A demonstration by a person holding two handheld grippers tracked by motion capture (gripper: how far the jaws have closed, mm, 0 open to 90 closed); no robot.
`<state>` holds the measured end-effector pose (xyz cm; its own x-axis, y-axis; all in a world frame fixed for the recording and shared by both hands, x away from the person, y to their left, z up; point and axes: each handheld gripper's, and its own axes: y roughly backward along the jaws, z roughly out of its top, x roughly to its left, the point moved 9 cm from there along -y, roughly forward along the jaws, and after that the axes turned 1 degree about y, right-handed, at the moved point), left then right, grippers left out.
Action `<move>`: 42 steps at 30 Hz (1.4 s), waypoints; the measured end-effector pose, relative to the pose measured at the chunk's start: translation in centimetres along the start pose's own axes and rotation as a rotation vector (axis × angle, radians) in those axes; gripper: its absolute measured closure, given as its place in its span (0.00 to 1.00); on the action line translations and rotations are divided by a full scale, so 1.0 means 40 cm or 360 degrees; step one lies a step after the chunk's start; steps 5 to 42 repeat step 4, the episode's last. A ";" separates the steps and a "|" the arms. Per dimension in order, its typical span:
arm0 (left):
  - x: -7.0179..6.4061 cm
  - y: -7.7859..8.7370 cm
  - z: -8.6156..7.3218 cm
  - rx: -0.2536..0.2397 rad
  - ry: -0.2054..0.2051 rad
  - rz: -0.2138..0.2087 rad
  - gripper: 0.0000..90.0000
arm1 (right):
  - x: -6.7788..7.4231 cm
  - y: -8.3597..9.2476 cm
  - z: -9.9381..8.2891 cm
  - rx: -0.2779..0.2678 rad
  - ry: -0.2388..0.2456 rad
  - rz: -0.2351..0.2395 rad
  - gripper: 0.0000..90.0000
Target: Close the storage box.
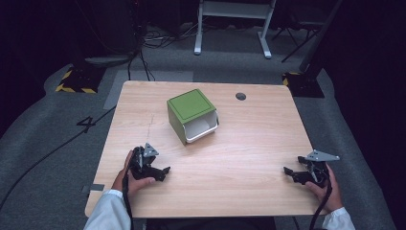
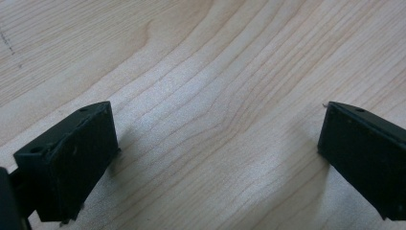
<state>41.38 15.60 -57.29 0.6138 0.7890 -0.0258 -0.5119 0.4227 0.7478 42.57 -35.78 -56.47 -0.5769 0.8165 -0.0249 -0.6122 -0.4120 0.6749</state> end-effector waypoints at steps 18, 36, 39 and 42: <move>0.000 0.000 0.000 0.0002 0.0003 0.0001 0.00 | 0.000 0.000 0.000 -0.0001 0.0001 0.0000 0.17; 0.000 0.000 0.000 0.0002 0.0003 0.0001 0.00 | 0.000 0.000 0.000 -0.0001 0.0001 0.0000 0.17; 0.000 0.000 0.000 0.0002 0.0003 0.0001 0.00 | 0.000 0.000 0.000 -0.0001 0.0001 0.0000 0.17; 0.000 0.000 0.000 0.0002 0.0003 0.0001 0.00 | 0.000 0.000 0.000 -0.0001 0.0001 0.0000 0.17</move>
